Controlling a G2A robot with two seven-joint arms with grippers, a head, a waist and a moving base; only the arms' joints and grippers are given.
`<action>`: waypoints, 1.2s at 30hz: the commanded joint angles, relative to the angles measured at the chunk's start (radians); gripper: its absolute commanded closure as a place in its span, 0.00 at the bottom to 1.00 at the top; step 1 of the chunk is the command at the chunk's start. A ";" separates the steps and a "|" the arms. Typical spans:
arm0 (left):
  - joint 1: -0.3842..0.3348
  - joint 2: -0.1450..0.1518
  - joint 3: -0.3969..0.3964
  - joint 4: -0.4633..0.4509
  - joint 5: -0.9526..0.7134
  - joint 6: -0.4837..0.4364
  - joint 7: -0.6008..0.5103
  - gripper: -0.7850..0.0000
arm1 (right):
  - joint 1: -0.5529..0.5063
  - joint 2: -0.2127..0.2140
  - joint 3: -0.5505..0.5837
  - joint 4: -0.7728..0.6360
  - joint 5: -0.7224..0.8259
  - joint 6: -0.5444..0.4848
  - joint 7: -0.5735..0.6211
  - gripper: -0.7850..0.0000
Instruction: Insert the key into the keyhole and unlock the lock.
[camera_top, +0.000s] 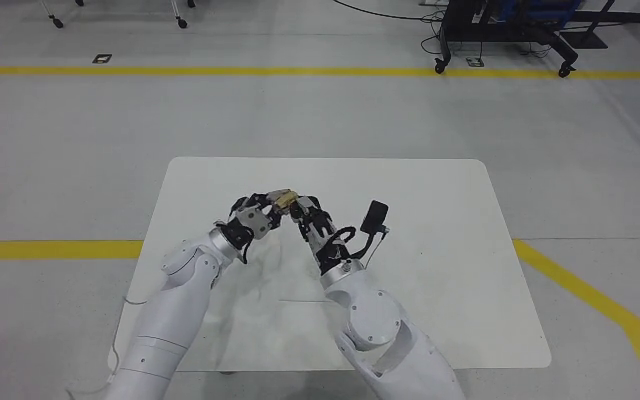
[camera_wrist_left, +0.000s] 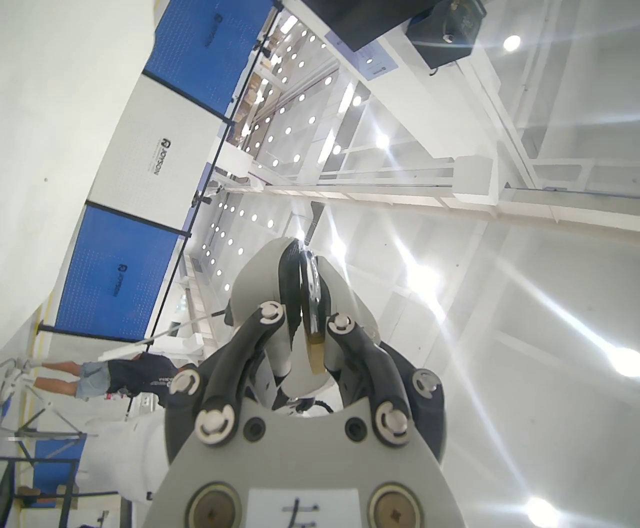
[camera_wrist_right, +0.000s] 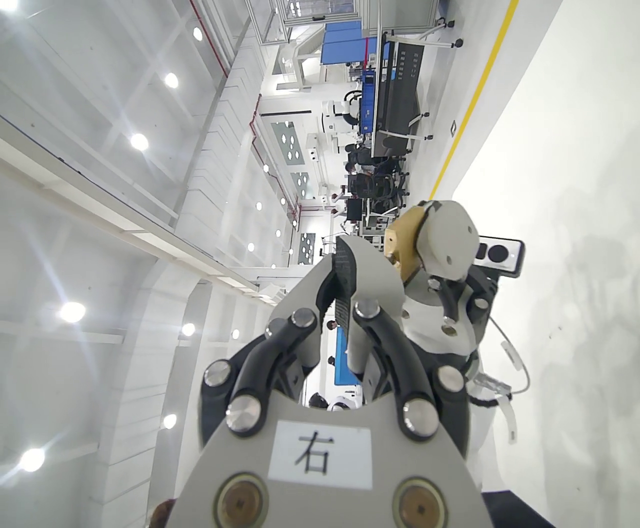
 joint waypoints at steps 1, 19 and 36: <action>0.003 0.002 -0.013 -0.010 0.031 -0.066 0.013 1.00 | 0.001 0.000 0.000 0.002 -0.001 -0.001 -0.001 0.00; 0.023 0.006 -0.026 -0.049 0.298 -0.454 0.005 1.00 | 0.009 0.022 0.250 0.054 0.757 0.273 0.518 0.70; 0.041 0.007 -0.025 -0.063 0.332 -0.493 0.009 1.00 | 0.019 0.029 0.228 0.048 0.728 0.188 0.455 0.95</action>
